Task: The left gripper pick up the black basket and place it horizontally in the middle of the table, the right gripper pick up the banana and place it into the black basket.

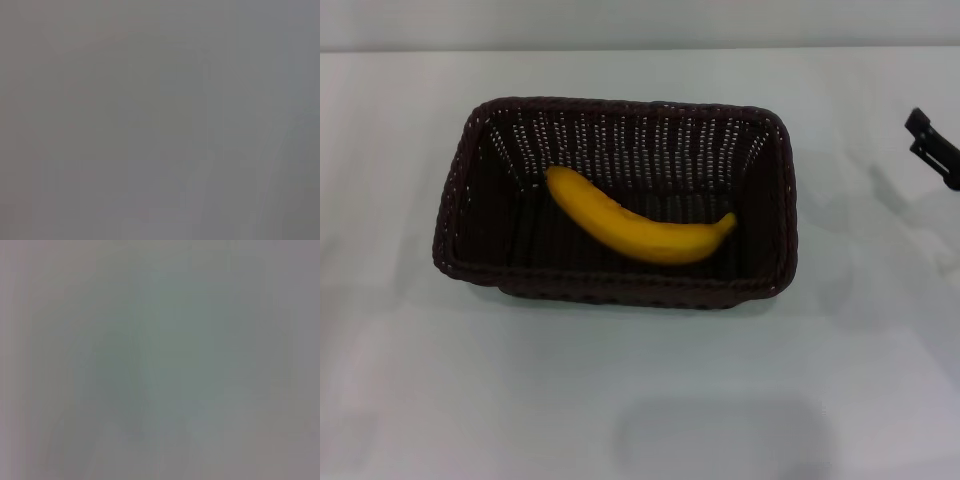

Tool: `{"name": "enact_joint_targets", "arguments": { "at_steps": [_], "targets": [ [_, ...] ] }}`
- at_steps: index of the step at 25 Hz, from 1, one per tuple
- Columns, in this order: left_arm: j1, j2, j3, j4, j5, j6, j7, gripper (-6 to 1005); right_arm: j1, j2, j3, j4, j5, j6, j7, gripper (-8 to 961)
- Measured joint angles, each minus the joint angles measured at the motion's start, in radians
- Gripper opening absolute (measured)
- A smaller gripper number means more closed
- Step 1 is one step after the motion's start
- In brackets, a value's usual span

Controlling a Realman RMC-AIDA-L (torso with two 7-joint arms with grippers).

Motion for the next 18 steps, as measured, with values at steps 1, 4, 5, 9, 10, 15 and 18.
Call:
{"name": "enact_joint_targets", "arguments": {
  "at_steps": [1, 4, 5, 9, 10, 15, 18],
  "targets": [
    [-0.001, 0.0, -0.027, -0.025, 0.0, 0.002, 0.036, 892, -0.003, 0.0, 0.004, 0.015, 0.007, 0.009, -0.009, 874],
    [-0.003, 0.0, -0.049, -0.049, 0.0, 0.007, 0.089, 892, -0.015, 0.0, 0.02, 0.042, 0.01, 0.024, -0.026, 874],
    [-0.003, 0.0, -0.05, -0.051, 0.0, 0.007, 0.094, 892, -0.021, 0.0, 0.023, 0.047, 0.01, 0.029, -0.029, 874],
    [-0.003, -0.001, -0.051, -0.053, 0.003, 0.008, 0.096, 892, -0.039, -0.001, 0.053, 0.046, 0.013, 0.035, -0.03, 874],
    [-0.003, -0.001, -0.051, -0.057, 0.003, 0.005, 0.096, 892, -0.04, -0.002, 0.068, 0.046, 0.014, 0.035, -0.03, 874],
    [-0.019, -0.001, -0.052, -0.08, 0.002, -0.002, 0.103, 892, -0.042, -0.005, 0.12, 0.042, 0.014, 0.03, -0.044, 874],
    [-0.031, 0.0, -0.053, -0.1, -0.006, 0.003, 0.104, 892, -0.042, -0.006, 0.131, 0.023, 0.014, 0.022, -0.054, 874]
  ]
}}
